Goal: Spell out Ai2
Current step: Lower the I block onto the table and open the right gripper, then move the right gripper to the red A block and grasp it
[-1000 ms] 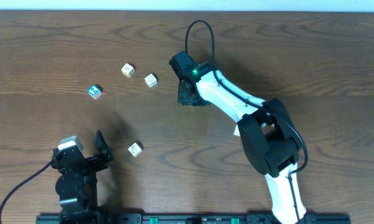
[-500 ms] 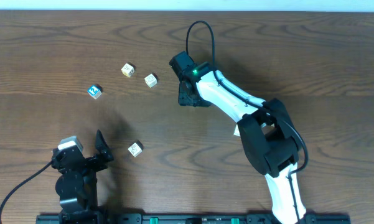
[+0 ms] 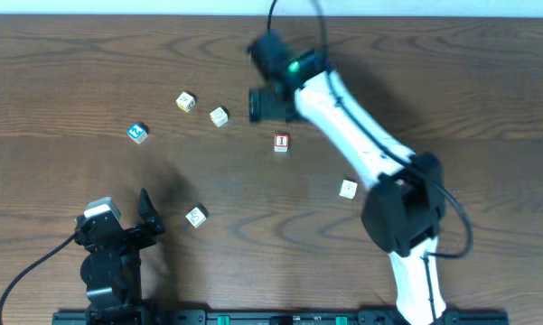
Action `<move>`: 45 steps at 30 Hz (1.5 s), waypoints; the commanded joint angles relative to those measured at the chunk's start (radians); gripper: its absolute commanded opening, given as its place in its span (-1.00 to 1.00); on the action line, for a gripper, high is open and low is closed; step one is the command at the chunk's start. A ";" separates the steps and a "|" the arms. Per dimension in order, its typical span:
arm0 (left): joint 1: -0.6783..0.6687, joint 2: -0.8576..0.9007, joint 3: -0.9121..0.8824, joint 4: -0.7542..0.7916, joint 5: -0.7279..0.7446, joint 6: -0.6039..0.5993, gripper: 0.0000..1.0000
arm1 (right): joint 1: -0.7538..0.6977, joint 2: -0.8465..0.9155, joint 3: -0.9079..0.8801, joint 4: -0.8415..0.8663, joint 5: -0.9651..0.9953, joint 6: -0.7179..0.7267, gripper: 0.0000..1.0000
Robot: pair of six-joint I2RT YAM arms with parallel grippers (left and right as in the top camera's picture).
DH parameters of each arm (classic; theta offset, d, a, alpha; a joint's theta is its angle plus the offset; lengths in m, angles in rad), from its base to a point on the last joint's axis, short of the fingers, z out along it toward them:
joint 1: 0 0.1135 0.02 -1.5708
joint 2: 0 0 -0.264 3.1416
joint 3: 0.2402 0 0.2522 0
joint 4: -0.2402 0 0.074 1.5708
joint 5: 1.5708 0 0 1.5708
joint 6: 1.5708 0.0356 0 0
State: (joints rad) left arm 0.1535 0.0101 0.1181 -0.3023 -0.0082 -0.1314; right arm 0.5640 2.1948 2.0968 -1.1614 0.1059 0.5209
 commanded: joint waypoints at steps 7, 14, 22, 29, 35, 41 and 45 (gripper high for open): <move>0.002 -0.006 -0.024 -0.007 -0.018 -0.004 0.91 | -0.035 -0.284 0.208 -0.052 0.002 -0.418 0.98; 0.002 -0.006 -0.024 -0.007 -0.018 -0.004 0.91 | -0.152 -0.364 0.199 -0.300 0.154 -0.174 0.99; 0.002 -0.006 -0.024 -0.007 -0.018 -0.003 0.91 | -0.380 -0.365 -0.126 -0.318 0.073 -0.099 0.98; 0.002 -0.006 -0.024 -0.007 -0.018 -0.004 0.91 | -0.457 -0.366 -0.516 -0.064 -0.003 -0.117 0.99; 0.002 -0.006 -0.024 -0.007 -0.018 -0.004 0.91 | -0.499 -0.366 -0.762 0.079 -0.040 -0.083 0.82; 0.002 -0.006 -0.024 -0.007 -0.018 -0.004 0.91 | -0.515 -0.366 -0.848 0.131 -0.045 -0.042 0.78; 0.002 -0.006 -0.024 -0.007 -0.018 -0.003 0.91 | -0.517 -0.366 -0.924 0.213 -0.087 -0.042 0.73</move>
State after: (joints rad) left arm 0.1535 0.0101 0.1181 -0.3027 -0.0082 -0.1314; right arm 0.0559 1.8351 1.2140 -0.9726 0.0525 0.4522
